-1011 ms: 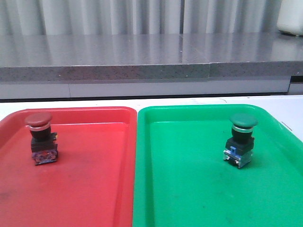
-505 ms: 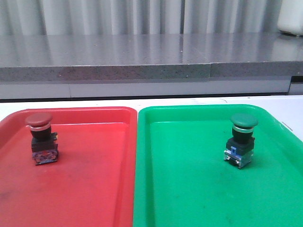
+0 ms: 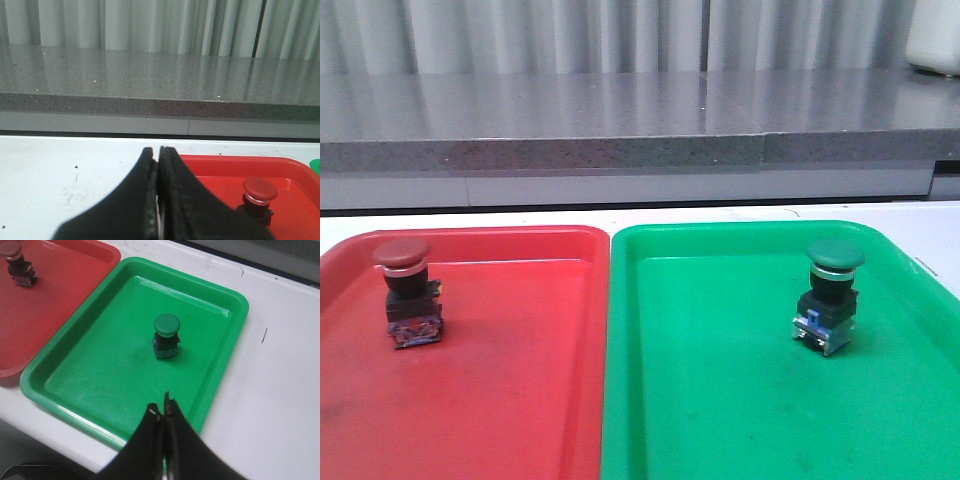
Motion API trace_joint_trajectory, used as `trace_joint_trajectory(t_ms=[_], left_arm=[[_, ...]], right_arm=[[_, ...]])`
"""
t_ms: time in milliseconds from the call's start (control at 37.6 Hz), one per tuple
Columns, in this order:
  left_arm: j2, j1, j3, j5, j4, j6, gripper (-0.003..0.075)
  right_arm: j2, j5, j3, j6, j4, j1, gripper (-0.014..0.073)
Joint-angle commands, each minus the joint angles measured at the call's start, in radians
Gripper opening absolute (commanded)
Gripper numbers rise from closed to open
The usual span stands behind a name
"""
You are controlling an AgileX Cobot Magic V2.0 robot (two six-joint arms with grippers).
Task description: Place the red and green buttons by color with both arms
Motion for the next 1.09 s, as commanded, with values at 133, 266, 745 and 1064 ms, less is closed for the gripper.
trace_joint_trajectory(t_ms=[133, 266, 745, 1064], left_arm=[[-0.019, 0.002, 0.026, -0.087, -0.004, 0.003, -0.002], [-0.017, 0.002, 0.026, -0.087, -0.004, 0.003, -0.002], [-0.017, 0.0, 0.026, -0.087, -0.004, 0.003, -0.002], [-0.015, 0.0, 0.026, -0.087, -0.004, 0.003, -0.002]], right_arm=[[0.007, -0.065, -0.024, -0.003, -0.004, -0.003, -0.007], [0.007, -0.065, -0.024, -0.003, -0.004, -0.003, -0.007], [-0.324, -0.644, 0.421, -0.003, -0.014, -0.264, -0.007], [-0.431, -0.926, 0.712, -0.003, -0.013, -0.315, -0.007]])
